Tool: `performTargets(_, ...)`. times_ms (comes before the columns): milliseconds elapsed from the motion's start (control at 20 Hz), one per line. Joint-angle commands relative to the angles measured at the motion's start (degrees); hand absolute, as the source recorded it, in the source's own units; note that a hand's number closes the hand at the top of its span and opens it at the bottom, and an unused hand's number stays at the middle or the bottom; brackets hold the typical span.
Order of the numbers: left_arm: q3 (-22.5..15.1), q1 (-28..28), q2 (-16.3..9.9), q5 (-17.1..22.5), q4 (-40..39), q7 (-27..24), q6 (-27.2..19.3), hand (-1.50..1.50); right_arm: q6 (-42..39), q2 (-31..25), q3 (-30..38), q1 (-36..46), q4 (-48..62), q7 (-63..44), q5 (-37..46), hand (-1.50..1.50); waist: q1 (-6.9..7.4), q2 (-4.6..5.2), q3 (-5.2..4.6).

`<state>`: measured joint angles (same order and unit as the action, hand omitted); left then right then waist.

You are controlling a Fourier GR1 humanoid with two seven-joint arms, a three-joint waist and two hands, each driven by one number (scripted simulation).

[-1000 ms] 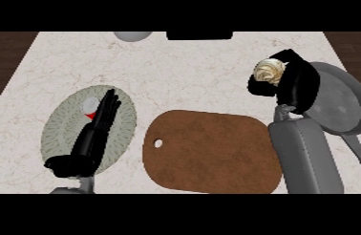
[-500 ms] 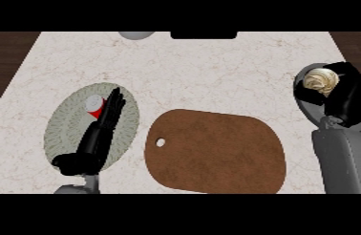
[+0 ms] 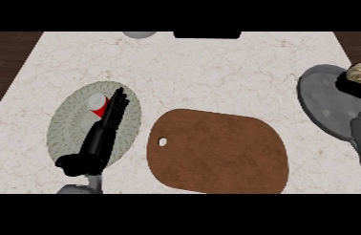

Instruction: Pick the cupcake from the cutting board and place it in the pan

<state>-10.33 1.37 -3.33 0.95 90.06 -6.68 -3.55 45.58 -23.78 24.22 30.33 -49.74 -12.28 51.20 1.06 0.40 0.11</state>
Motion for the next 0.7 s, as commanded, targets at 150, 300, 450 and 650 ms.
performTargets(150, -0.57, -0.63, -0.32, -0.32, 1.31, 0.22, 1.14, 0.0, 3.93, -7.41, 7.22, 5.96, 19.13, 18.33, -11.58, 1.5, 0.8, 0.28, 0.1)
performTargets(300, 0.83, 2.16, -0.97, 0.0, 0.54, 0.43, 1.22, 0.0, -10.8, -9.48, 6.66, 6.12, 24.44, 8.75, -10.5, -1.5, 1.37, 0.78, 0.13)
performTargets(450, -0.65, 0.41, -0.54, 0.33, 0.8, 0.23, 2.29, 0.0, -18.74, -10.88, 3.45, 7.33, 30.12, 8.47, -7.68, -1.5, 2.58, 0.93, 0.14)
performTargets(650, 0.92, 2.26, -0.94, 1.09, -1.28, 0.3, 2.81, 0.0, -26.07, -11.68, 7.64, 11.11, 32.97, 15.03, -13.8, -1.5, 2.15, 1.05, 0.24)
